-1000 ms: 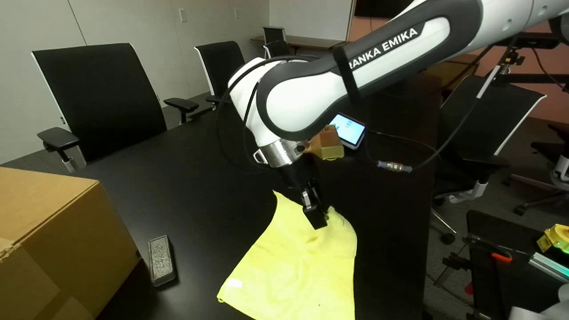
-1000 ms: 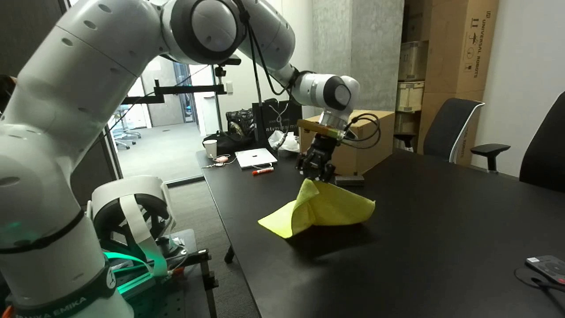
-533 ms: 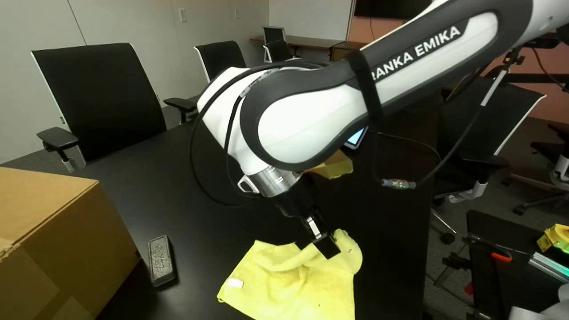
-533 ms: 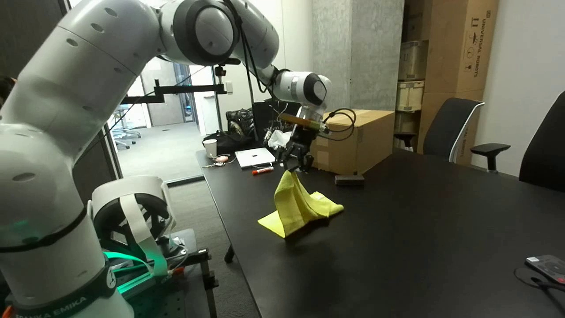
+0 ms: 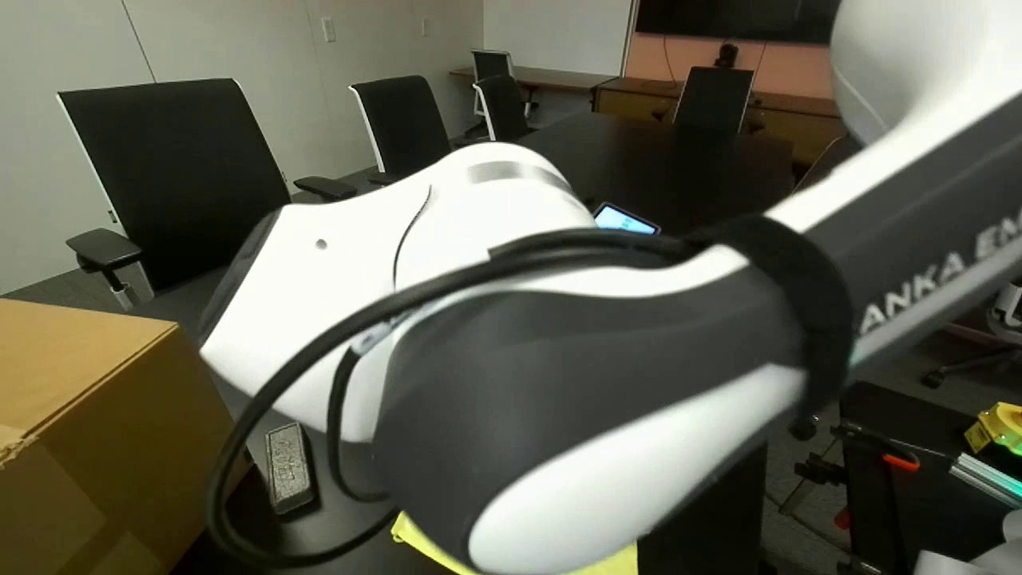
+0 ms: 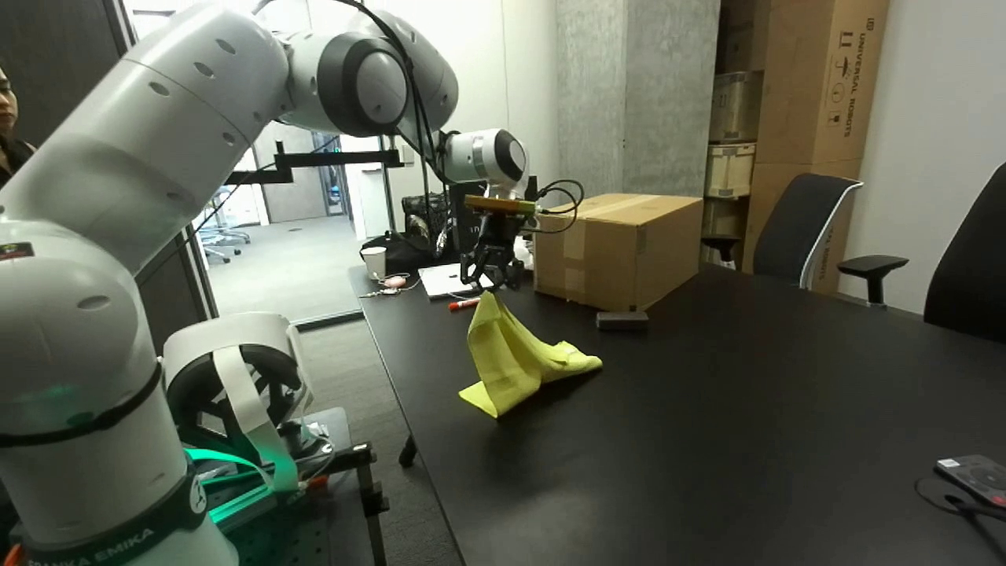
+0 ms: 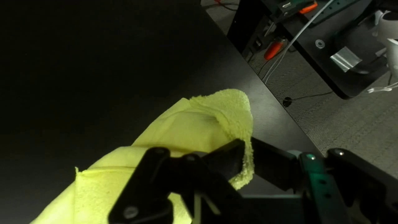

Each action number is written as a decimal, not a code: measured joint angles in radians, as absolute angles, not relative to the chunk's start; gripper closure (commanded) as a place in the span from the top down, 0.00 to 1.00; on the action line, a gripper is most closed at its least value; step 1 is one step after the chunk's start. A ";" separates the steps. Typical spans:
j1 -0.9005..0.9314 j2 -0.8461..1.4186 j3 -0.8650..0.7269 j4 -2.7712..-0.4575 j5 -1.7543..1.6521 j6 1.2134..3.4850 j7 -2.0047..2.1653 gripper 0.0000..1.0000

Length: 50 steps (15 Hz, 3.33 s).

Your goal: Fold the towel in half

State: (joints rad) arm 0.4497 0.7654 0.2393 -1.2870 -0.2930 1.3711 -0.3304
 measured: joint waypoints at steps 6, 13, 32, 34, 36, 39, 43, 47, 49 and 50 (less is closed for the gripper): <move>0.528 0.823 0.242 -1.206 -0.350 1.393 -0.347 0.32; 0.518 0.858 0.240 -1.112 -0.344 1.433 -0.347 0.73; 0.285 0.976 0.176 -1.010 -0.177 1.538 -0.229 1.00; 0.285 1.011 0.174 -0.974 -0.132 1.557 -0.177 1.00; 0.285 1.043 0.172 -0.937 -0.091 1.566 -0.122 1.00; 0.283 1.087 0.167 -0.891 -0.039 1.575 -0.050 1.00; 0.271 1.135 0.167 -0.856 0.014 1.586 0.008 1.00; 0.258 1.151 0.169 -0.855 0.032 1.684 0.020 1.00; 0.257 1.150 0.166 -0.864 0.031 1.748 0.025 1.00; 0.257 1.147 0.163 -0.875 0.029 1.777 0.027 1.00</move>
